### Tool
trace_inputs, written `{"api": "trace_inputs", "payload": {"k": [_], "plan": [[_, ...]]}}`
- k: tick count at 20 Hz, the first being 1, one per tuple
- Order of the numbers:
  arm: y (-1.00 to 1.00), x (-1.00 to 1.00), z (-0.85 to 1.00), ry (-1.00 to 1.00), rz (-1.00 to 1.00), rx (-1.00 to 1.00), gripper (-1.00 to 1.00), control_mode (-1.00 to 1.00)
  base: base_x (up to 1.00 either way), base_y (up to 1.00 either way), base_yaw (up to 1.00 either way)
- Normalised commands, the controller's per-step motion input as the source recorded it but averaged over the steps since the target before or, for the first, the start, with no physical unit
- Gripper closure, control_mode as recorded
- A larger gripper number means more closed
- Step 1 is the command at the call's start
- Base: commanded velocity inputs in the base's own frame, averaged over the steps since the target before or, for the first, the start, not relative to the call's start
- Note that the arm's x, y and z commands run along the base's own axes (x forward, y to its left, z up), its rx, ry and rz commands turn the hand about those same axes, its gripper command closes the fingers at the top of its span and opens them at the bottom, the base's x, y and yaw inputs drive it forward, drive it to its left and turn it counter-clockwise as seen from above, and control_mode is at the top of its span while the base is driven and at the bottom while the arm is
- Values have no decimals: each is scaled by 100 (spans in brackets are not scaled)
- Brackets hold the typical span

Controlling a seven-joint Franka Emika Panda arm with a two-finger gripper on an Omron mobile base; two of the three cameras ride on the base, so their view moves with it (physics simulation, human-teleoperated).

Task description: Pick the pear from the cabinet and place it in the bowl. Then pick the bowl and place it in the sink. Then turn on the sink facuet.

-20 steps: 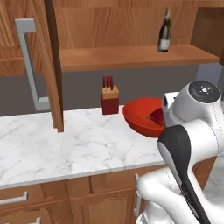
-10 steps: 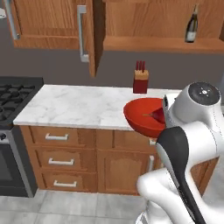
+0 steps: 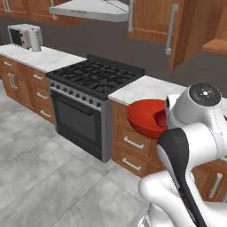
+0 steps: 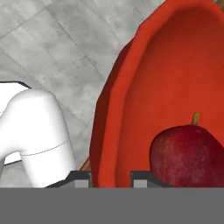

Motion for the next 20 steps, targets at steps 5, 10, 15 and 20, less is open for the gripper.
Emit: {"api": "trace_inputs", "payload": {"k": [5, 10, 15, 20], "plan": [[0, 0, 0, 0, 0, 0, 100, 100, 8, 6, 84], [0, 0, 0, 0, 0, 0, 100, 100, 46, 1, 65], [0, 0, 0, 0, 0, 0, 100, 100, 94, -6, 43], [0, 0, 0, 0, 0, 0, 100, 100, 100, -21, 34]]}}
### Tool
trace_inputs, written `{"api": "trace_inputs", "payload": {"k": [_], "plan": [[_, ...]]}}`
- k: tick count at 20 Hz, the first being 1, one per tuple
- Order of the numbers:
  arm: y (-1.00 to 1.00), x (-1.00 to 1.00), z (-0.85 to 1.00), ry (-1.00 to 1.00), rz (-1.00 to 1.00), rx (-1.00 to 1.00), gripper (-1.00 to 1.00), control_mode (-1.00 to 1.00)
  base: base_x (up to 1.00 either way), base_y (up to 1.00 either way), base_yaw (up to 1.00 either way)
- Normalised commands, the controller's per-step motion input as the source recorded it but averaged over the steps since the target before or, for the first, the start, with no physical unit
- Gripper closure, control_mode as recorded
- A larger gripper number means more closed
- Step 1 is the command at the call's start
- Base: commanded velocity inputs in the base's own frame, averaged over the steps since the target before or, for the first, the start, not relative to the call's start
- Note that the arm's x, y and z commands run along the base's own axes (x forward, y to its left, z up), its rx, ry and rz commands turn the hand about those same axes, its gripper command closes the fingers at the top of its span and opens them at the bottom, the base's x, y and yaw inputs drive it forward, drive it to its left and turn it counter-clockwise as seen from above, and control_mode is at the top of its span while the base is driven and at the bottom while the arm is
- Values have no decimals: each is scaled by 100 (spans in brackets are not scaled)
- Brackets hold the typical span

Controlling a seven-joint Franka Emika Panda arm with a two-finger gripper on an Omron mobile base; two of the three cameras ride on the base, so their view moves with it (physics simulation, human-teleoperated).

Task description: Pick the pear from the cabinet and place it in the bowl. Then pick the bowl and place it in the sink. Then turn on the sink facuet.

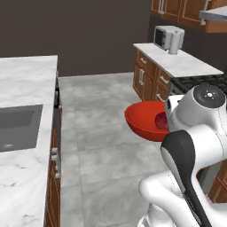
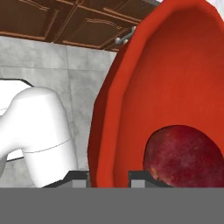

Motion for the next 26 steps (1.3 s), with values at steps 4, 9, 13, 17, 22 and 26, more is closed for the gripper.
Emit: {"api": "trace_inputs", "payload": {"k": [4, 9, 13, 17, 22, 26], "plan": [[0, 0, 0, 0, 0, 0, 100, 100, 100, -21, 27], [0, 0, 0, 0, 0, 0, 100, 100, 100, -12, 35], [0, 0, 0, 0, 0, 0, 100, 100, 70, -21, 72], [0, 0, 0, 0, 0, 0, 100, 100, 33, -14, 85], [0, 0, 0, 0, 0, 0, 100, 100, 35, -43, 72], [0, 0, 0, 0, 0, 0, 100, 100, 42, -77, 50]]}}
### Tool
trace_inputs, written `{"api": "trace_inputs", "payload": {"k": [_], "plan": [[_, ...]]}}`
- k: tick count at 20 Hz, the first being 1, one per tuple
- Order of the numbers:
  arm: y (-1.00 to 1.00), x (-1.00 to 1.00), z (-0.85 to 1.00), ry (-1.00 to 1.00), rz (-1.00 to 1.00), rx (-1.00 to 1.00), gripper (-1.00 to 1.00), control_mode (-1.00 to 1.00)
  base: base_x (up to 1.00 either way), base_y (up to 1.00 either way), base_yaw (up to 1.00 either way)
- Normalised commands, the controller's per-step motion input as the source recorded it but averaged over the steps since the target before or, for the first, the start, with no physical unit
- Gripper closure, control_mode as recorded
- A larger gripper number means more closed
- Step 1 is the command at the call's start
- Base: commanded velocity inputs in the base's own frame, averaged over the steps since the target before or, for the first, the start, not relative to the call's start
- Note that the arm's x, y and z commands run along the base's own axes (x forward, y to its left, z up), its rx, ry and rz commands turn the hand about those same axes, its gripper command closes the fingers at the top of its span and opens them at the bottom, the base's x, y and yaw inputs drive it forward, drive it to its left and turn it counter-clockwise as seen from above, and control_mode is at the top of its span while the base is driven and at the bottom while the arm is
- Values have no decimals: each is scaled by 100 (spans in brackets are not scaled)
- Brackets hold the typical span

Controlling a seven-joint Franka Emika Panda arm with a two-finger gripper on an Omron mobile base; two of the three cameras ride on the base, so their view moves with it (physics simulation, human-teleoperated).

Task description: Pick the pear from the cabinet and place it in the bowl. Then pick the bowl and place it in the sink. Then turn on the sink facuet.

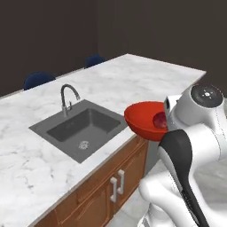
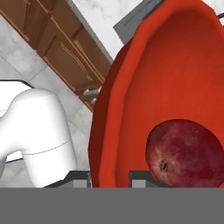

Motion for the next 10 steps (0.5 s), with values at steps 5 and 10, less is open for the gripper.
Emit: {"api": "trace_inputs", "payload": {"k": [5, 10], "plan": [[0, 0, 0, 0, 0, 0, 100, 100, 44, -85, 27], [0, 0, 0, 0, 0, 0, 100, 100, 59, -50, 37]]}}
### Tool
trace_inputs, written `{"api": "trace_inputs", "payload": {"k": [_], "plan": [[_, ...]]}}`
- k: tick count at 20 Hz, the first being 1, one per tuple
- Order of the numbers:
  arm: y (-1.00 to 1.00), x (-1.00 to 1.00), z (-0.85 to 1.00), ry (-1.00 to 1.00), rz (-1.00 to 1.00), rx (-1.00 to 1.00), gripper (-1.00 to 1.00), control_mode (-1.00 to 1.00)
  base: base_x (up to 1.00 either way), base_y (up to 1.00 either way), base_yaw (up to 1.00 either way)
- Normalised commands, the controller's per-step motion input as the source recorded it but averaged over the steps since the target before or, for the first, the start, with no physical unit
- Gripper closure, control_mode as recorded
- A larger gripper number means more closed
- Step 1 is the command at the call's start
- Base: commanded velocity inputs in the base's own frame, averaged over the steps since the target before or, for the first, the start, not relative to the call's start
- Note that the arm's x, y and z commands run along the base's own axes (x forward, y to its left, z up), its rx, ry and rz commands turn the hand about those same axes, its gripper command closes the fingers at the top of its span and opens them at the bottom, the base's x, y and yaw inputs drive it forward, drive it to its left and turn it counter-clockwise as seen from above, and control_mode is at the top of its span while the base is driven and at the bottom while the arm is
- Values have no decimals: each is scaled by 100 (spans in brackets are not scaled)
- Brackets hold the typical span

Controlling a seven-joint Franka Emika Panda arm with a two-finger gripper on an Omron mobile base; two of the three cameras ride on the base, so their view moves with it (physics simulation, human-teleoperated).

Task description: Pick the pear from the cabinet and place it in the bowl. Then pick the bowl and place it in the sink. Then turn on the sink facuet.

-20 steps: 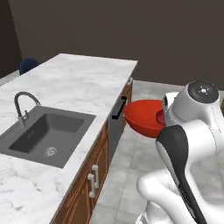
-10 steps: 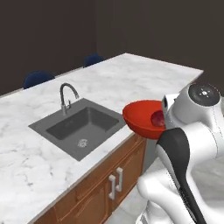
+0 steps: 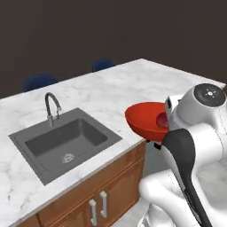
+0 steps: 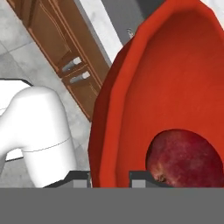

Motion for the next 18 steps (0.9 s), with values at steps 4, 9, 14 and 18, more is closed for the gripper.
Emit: {"api": "trace_inputs", "payload": {"k": [4, 9, 14, 18], "plan": [[0, 0, 0, 0, 0, 0, 100, 100, 27, -30, 49], [0, 0, 0, 0, 0, 0, 100, 100, 26, -1, 48], [0, 0, 0, 0, 0, 0, 100, 100, 65, -13, 39], [0, 0, 0, 0, 0, 0, 100, 100, 50, -34, 14]]}}
